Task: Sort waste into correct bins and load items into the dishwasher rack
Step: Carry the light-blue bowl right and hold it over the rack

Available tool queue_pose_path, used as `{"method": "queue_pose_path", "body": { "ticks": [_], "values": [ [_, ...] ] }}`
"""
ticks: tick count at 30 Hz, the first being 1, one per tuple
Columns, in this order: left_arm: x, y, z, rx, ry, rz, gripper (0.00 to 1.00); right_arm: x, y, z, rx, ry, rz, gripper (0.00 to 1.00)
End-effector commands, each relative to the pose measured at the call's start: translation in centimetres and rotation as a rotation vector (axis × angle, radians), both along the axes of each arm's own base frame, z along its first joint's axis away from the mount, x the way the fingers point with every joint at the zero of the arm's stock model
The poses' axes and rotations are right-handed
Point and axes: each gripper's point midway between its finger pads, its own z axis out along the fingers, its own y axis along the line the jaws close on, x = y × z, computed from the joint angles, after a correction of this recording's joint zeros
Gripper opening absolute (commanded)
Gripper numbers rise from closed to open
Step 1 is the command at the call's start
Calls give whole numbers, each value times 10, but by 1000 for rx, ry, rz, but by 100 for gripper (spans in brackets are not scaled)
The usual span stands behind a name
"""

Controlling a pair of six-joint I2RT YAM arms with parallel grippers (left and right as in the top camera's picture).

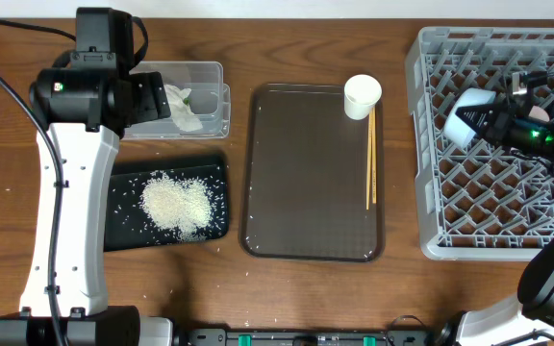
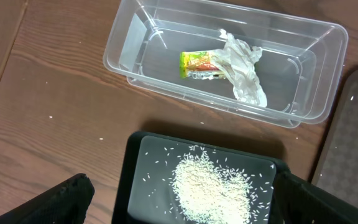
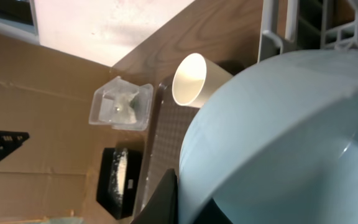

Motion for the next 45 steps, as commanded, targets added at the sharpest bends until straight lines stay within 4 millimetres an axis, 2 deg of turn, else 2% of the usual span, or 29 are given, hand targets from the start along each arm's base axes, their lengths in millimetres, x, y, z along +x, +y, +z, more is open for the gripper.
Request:
{"method": "queue_pose_path", "body": {
  "ticks": [1,10,20,23,28,35,41,45],
  "values": [
    [-2,3,2,12,-1,1,96,-5,3,-12,31,78,-12,4],
    [-2,3,2,12,-1,1,96,-19,-12,-46,-138,196,-48,4],
    [-2,3,2,12,-1,1,96,-23,-30,-50,-155,218,-95,4],
    [-2,3,2,12,-1,1,96,-23,-33,-49,-155,210,-100,4],
    [-2,3,2,12,-1,1,96,-21,-24,-37,-98,147,-60,4],
    [-2,3,2,12,-1,1,96,-14,-9,-3,55,-2,6,4],
    [-2,3,2,12,-1,1,96,-12,-10,-2,46,-13,5,4],
    [-2,3,2,12,-1,1,96,-11,-16,-12,-9,14,-17,4]
  ]
}}
